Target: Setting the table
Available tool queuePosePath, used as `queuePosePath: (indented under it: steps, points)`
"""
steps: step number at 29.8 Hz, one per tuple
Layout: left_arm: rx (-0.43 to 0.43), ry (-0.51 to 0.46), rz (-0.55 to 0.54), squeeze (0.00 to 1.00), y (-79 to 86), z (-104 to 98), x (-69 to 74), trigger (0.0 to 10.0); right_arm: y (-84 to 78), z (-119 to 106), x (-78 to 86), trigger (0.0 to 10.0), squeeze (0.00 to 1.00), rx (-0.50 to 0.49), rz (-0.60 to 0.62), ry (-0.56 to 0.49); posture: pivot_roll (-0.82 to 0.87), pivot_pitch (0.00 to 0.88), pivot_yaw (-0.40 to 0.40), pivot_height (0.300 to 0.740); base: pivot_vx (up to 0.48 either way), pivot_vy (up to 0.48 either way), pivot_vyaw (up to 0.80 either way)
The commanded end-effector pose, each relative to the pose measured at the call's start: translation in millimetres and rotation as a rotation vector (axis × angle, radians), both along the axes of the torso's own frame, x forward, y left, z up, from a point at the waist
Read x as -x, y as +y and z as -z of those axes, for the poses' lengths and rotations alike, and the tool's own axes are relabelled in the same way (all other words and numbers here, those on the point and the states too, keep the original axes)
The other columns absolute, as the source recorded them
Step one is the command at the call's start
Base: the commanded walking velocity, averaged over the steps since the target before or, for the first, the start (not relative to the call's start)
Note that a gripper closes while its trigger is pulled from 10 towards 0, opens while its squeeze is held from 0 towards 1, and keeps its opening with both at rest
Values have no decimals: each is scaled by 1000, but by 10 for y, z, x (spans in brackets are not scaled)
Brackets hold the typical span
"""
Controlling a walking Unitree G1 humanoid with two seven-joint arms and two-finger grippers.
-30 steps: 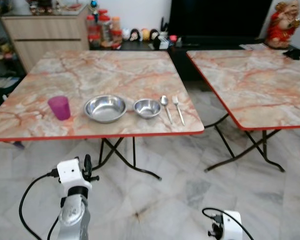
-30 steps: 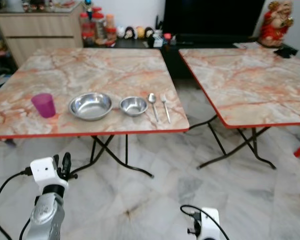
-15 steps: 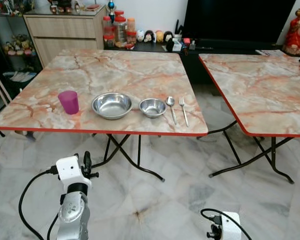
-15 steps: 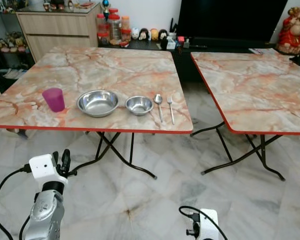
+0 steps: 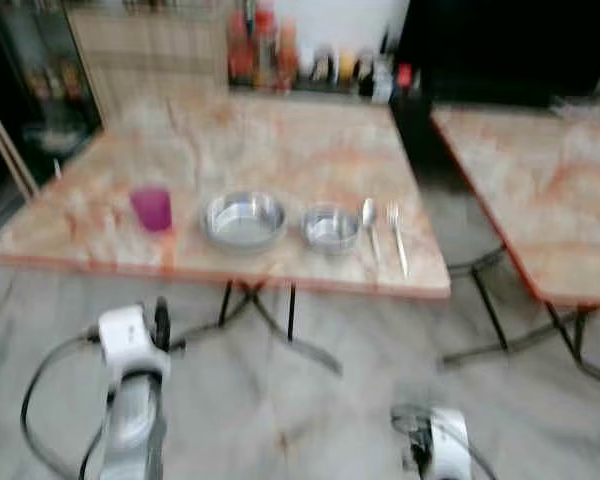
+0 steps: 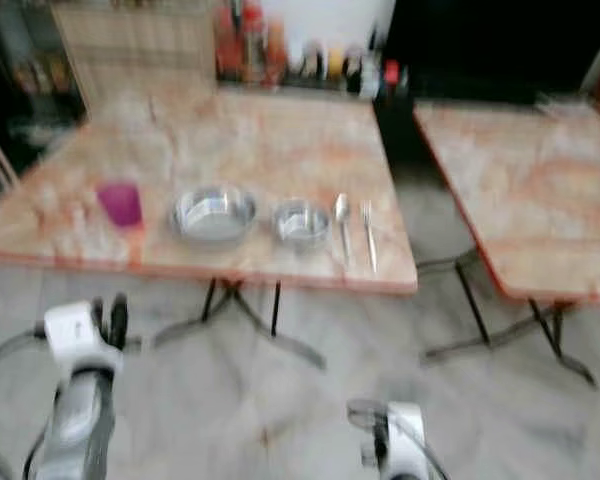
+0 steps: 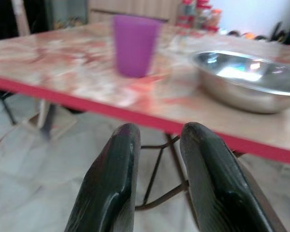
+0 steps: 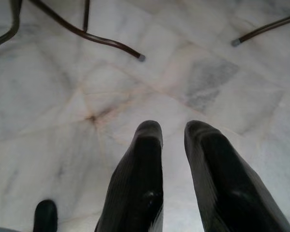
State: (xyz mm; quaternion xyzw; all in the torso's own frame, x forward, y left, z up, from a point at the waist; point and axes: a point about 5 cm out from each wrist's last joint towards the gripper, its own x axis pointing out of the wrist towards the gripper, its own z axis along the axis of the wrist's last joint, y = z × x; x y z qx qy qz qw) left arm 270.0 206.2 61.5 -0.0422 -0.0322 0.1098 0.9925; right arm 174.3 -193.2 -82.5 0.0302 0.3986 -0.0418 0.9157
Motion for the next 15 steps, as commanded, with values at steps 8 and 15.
queuePosePath:
  steps: [8, 15]
  points:
    - [16, -6, 26, 0, -80, -11, -18, 10000, -75, 11, 42, 10000, 0, 7, 30, 15, 65, 0, -77, 740, 253, 0, 300]
    - [11, -14, 30, 0, -65, -41, -39, 10000, -67, 11, 41, 10000, 0, 9, 21, 14, 65, 0, -74, 740, 252, 0, 0]
